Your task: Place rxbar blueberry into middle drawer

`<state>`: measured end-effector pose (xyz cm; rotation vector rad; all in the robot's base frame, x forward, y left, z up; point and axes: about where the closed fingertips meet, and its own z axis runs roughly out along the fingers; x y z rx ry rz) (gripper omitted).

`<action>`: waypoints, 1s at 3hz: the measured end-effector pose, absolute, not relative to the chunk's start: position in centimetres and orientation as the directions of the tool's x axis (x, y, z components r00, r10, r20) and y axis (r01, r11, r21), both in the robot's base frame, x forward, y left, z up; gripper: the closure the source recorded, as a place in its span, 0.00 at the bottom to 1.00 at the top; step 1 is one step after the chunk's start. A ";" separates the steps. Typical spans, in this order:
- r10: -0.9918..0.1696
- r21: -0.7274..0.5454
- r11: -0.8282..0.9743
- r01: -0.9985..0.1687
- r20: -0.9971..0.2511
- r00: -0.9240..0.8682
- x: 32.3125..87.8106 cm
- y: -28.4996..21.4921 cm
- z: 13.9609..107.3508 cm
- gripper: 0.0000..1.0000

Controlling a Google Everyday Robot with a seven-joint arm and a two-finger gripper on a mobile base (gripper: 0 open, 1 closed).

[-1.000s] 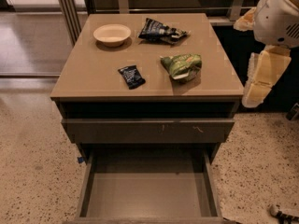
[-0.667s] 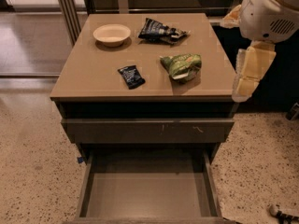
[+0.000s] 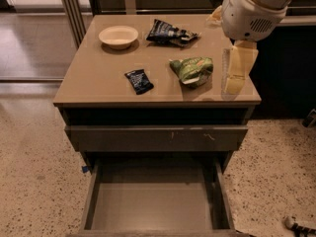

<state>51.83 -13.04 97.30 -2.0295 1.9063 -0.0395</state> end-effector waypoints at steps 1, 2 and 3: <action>-0.971 -0.273 -0.029 -0.961 -0.219 0.092 51.8 -13.0 97.3 0.00; -0.967 -0.281 -0.043 -0.959 -0.228 0.110 52.2 -12.4 97.4 0.00; -0.959 -0.278 -0.102 -0.955 -0.227 0.169 53.5 -10.4 96.9 0.00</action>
Offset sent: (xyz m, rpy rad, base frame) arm 0.0068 0.0110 -0.0005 0.0191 -0.0006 0.0391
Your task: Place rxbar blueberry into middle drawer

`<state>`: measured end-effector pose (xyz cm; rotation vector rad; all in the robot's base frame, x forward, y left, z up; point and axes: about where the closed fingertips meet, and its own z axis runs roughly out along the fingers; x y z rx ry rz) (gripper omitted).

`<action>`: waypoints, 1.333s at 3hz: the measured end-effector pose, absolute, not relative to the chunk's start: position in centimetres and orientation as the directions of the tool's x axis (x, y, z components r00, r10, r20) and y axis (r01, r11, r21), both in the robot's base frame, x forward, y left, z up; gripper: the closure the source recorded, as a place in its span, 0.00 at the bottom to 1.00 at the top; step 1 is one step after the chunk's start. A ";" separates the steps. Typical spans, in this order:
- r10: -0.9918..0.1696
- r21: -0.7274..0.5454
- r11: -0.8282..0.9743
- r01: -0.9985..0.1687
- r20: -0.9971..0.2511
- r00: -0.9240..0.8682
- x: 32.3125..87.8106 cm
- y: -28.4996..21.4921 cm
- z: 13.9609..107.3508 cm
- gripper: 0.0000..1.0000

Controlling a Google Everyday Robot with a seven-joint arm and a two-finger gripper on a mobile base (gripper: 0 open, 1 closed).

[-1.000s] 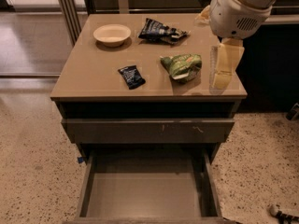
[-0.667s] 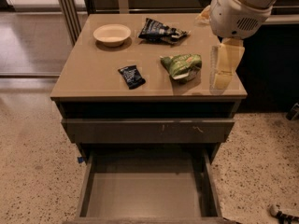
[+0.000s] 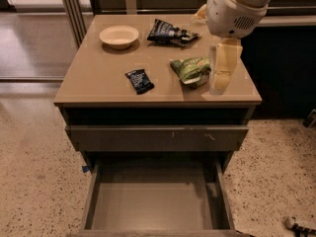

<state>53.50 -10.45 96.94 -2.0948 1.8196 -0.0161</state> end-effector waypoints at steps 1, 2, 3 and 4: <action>-0.947 -0.282 -0.170 -0.944 -0.218 0.236 55.6 -7.8 96.2 0.00; -0.933 -0.277 -0.229 -0.933 -0.212 0.291 57.0 -5.3 95.2 0.00; -0.930 -0.269 -0.248 -0.931 -0.204 0.307 58.0 -3.6 93.8 0.00; -0.949 -0.254 -0.219 -0.942 -0.168 0.266 58.9 -2.0 91.0 0.00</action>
Offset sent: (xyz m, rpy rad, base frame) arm 0.0493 0.0763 -0.0291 -0.0322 0.0168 0.1988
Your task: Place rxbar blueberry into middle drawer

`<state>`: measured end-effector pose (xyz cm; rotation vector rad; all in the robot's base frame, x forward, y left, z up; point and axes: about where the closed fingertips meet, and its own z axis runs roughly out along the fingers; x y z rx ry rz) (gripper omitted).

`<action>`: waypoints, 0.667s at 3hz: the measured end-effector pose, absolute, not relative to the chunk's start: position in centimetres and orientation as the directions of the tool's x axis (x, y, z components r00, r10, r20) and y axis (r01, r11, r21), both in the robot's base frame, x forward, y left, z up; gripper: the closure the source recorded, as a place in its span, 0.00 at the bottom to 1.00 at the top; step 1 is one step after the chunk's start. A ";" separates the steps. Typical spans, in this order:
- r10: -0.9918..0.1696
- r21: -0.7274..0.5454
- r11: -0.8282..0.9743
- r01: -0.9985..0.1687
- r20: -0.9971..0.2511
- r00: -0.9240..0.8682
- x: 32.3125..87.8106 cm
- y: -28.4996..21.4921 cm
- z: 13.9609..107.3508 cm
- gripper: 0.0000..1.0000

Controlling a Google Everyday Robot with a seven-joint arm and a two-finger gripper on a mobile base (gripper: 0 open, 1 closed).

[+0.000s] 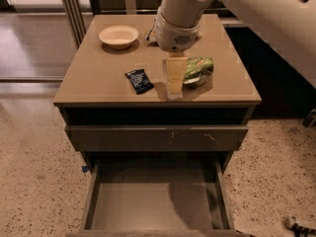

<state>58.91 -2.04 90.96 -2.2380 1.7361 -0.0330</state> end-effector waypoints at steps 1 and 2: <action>-0.967 -0.239 -0.155 -0.959 -0.164 0.197 59.7 -1.7 89.4 0.00; -0.965 -0.241 -0.168 -0.956 -0.160 0.210 60.6 -1.8 89.2 0.00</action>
Offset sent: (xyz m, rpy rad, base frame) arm 0.0050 0.0036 -0.0140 -0.0080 0.0123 -0.0602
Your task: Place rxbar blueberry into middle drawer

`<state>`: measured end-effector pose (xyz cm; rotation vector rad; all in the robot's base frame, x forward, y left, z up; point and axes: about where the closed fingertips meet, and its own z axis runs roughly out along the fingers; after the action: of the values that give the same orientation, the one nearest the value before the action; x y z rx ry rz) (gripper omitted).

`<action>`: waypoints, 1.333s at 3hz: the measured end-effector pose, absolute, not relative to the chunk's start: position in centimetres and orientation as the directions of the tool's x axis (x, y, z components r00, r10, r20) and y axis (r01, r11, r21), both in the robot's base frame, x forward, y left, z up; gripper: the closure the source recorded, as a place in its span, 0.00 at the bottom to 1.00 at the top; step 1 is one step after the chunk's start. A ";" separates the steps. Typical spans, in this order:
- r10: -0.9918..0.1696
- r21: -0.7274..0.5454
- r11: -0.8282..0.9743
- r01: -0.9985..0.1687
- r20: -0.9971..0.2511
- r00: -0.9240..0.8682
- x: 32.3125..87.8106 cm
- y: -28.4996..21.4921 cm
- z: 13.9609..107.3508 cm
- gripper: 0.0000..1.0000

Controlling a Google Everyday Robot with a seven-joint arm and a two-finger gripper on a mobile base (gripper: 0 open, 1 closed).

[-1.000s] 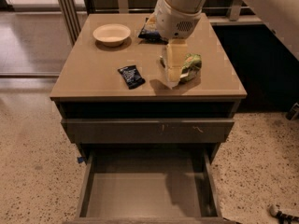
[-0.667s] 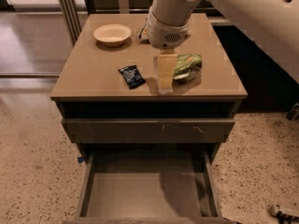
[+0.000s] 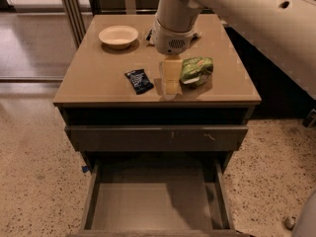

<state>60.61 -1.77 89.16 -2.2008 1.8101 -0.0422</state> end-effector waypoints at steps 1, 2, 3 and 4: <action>-0.954 -0.235 -0.207 -0.950 -0.167 0.249 62.6 -1.2 88.7 0.00; -0.928 -0.230 -0.270 -0.935 -0.197 0.317 64.2 0.3 88.5 0.00; -0.895 -0.234 -0.337 -0.912 -0.221 0.387 65.4 2.5 88.4 0.00; -0.867 -0.232 -0.383 -0.894 -0.244 0.435 66.1 4.8 87.6 0.00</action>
Offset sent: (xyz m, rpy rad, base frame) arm 0.0532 0.0353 -0.0050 0.0668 0.0330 0.2090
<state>66.09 4.77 87.57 -2.3655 1.5091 0.1165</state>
